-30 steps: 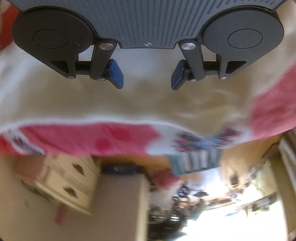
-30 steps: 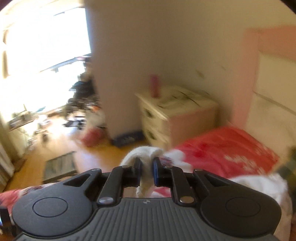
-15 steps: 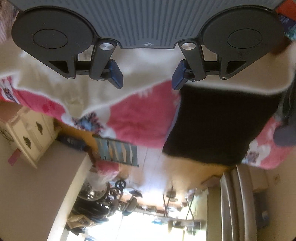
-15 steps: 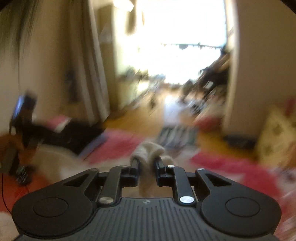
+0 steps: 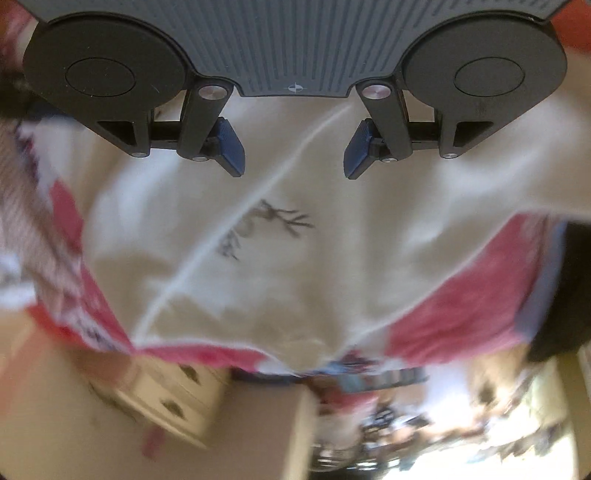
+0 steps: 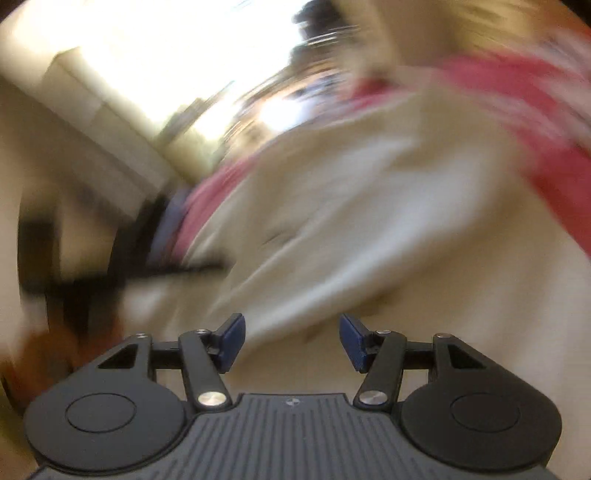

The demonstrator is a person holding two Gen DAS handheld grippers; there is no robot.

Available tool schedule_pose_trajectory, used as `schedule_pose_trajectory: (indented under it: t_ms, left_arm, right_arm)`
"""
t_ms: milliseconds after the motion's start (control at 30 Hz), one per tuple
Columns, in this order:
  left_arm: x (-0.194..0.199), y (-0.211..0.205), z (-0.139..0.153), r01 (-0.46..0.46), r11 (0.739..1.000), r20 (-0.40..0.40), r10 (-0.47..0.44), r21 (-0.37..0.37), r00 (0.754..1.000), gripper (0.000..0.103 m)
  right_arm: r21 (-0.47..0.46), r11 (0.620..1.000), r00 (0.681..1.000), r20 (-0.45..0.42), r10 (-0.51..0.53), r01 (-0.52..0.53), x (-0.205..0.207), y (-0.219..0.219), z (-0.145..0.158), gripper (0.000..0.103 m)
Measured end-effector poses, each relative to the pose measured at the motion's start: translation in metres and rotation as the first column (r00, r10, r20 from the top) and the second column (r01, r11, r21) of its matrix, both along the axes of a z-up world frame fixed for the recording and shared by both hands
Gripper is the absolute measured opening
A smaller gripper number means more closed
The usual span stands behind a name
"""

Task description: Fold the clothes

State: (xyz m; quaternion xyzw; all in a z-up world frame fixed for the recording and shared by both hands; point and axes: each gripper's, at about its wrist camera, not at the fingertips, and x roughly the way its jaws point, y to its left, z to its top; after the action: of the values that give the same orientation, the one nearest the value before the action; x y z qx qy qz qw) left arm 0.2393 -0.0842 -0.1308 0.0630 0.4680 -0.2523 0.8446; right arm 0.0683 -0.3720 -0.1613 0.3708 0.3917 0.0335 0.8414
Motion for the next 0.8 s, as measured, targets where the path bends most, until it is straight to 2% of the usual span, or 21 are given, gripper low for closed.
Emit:
schedule_pose_trajectory:
  t_ms: [33,133,233,367,400,433,467,533,633,733,800]
  left_arm:
    - [0.001,-0.005,-0.005,0.012,1.0,-0.001,-0.012,0.008,1.0,0.06]
    - [0.006,-0.018,-0.021,0.052,0.998,-0.015,-0.052,0.025,0.999,0.06]
    - [0.01,-0.029,-0.037,0.124,0.991,-0.053,-0.122,0.046,0.991,0.06]
    - [0.008,-0.037,-0.044,0.123,0.99,-0.033,-0.121,0.072,0.992,0.059]
    - [0.006,-0.038,-0.043,0.123,0.99,-0.022,-0.122,0.075,0.992,0.05]
    - [0.004,-0.039,-0.041,0.125,0.989,-0.011,-0.125,0.077,0.992,0.037]
    - [0.001,-0.04,-0.039,0.125,0.989,-0.003,-0.125,0.081,0.992,0.034]
    - [-0.002,-0.042,-0.036,0.101,0.99,0.007,-0.102,0.102,0.995,0.012]
    - [-0.003,-0.041,-0.027,0.04,0.996,0.008,-0.041,0.082,0.999,0.005]
    - [-0.005,-0.033,-0.006,-0.019,1.0,0.024,0.019,0.024,1.0,0.004]
    - [-0.009,-0.026,0.013,-0.053,0.998,0.072,0.051,0.02,0.996,0.004]
  right_arm:
    - [0.068,0.995,0.997,-0.012,-0.077,0.078,-0.006,-0.018,-0.01,0.058]
    - [0.158,0.967,0.98,-0.022,-0.198,0.199,-0.014,-0.04,-0.034,0.058]
    - [0.221,0.945,0.97,-0.017,-0.244,0.242,-0.008,-0.043,-0.058,0.057]
    - [0.278,0.924,0.96,0.013,-0.279,0.264,0.004,-0.04,-0.084,0.052]
    - [0.283,0.923,0.96,0.032,-0.28,0.26,0.005,-0.039,-0.088,0.051]
    - [0.288,0.923,0.958,0.051,-0.281,0.255,0.006,-0.037,-0.091,0.048]
    - [0.292,0.923,0.957,0.068,-0.282,0.252,0.007,-0.037,-0.093,0.04]
    - [0.3,0.924,0.958,0.085,-0.273,0.237,0.012,-0.036,-0.098,0.028]
    - [0.298,0.93,0.961,0.108,-0.255,0.213,0.016,-0.033,-0.098,0.014]
    - [0.3,0.936,0.963,0.138,-0.233,0.183,0.017,-0.03,-0.091,0.011]
    - [0.321,0.936,0.961,0.179,-0.211,0.146,0.016,-0.025,-0.078,0.011]
